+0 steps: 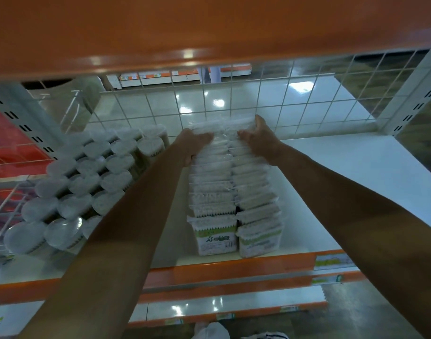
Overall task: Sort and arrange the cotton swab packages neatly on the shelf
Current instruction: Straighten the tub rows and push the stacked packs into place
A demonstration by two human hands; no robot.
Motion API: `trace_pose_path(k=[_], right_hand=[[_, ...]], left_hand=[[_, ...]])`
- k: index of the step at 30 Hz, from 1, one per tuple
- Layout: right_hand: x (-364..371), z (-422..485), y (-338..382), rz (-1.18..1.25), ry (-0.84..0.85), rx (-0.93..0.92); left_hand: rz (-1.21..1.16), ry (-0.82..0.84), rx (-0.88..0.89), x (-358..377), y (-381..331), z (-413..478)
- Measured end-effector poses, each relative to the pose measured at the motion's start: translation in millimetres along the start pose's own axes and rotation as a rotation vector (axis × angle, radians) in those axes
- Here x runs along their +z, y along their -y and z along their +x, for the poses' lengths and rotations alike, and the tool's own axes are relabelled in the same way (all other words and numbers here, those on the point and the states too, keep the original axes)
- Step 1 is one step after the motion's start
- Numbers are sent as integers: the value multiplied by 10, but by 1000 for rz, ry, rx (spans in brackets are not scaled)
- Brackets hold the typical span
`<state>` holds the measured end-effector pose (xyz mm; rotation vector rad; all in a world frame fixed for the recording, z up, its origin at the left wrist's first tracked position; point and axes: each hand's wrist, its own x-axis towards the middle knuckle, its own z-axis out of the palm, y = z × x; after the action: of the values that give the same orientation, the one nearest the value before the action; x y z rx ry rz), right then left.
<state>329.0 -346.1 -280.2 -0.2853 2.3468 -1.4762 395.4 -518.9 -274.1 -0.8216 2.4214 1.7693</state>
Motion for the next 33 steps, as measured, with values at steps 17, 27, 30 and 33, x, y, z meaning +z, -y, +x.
trace_pose_path(k=[17, 27, 30, 33], right_hand=[[-137, -1714, -60, -939, 399, -410], [88, -1817, -225, -1085, 255, -453], [160, -1775, -343, -1147, 131, -492], [194, -1725, -434, -1135, 94, -489]], left_hand=[[1068, 232, 445, 125, 270, -1746], [1182, 97, 351, 442, 445, -1718], [1171, 67, 359, 460, 475, -1705], [1166, 29, 385, 473, 495, -1706]])
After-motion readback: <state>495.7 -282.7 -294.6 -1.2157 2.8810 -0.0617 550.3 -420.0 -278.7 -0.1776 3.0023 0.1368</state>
